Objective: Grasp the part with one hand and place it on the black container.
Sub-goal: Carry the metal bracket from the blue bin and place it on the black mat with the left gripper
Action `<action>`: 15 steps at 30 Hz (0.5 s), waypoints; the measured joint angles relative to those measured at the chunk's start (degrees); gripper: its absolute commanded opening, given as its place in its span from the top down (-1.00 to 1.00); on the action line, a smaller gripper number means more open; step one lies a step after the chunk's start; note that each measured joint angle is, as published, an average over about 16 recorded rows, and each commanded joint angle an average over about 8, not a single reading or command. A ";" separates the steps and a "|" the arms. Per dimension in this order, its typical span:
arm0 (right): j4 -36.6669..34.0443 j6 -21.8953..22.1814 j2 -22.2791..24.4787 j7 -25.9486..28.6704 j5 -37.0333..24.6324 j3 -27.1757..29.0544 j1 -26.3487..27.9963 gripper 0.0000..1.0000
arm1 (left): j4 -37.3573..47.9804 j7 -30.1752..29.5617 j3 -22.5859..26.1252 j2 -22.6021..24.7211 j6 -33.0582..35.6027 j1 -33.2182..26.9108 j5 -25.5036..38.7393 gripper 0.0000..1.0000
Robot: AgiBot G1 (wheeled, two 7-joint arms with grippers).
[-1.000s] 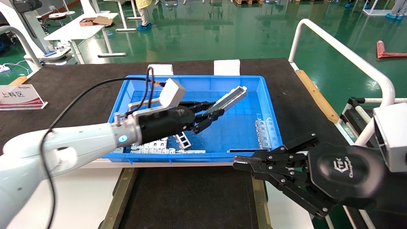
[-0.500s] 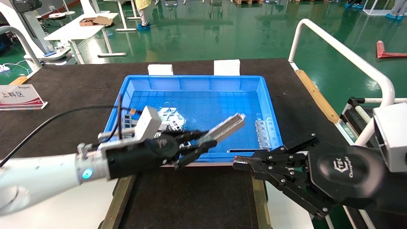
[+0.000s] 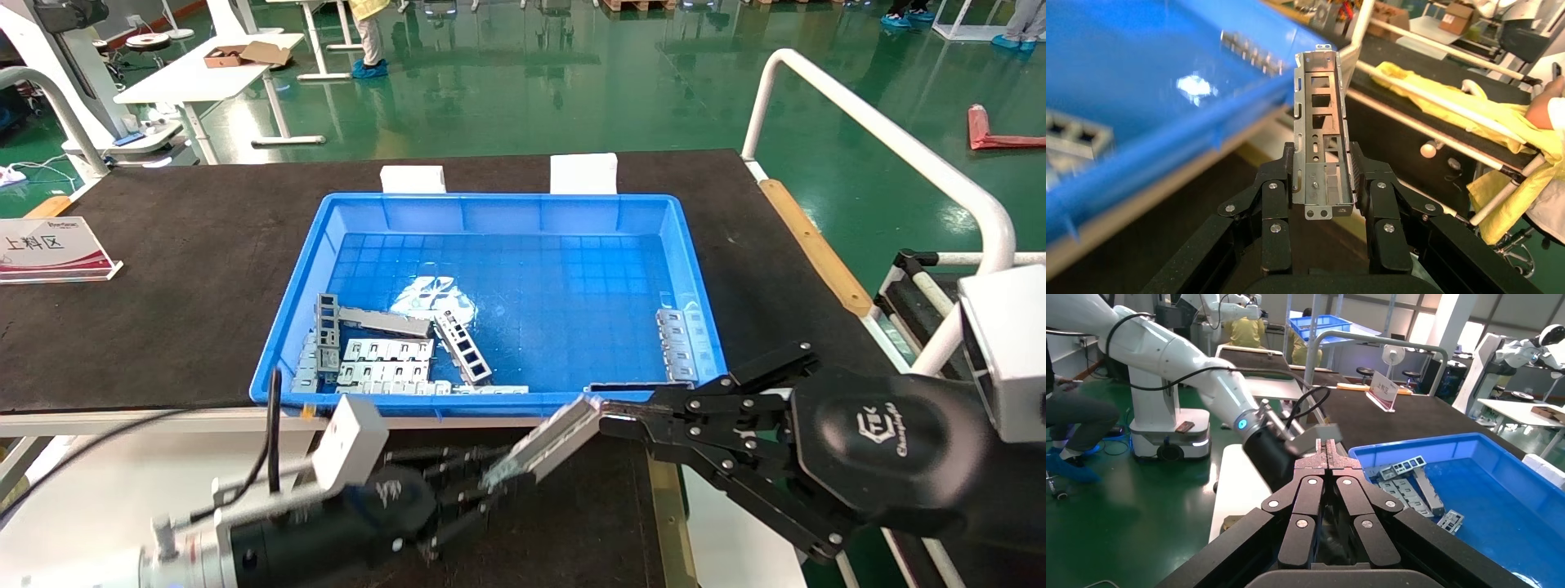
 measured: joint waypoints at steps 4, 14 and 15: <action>0.00 0.00 0.00 0.00 0.00 0.00 0.00 1.00 | -1.70 0.36 0.06 -1.00 -2.04 3.49 -0.97 1.00; 0.00 0.00 0.00 0.00 0.00 0.00 0.00 1.00 | -1.61 0.34 0.96 -0.78 -6.40 9.88 -2.83 1.00; 0.00 0.00 0.00 0.00 0.00 0.00 0.00 1.00 | -1.51 0.13 1.15 -0.55 -7.13 10.37 -2.96 1.00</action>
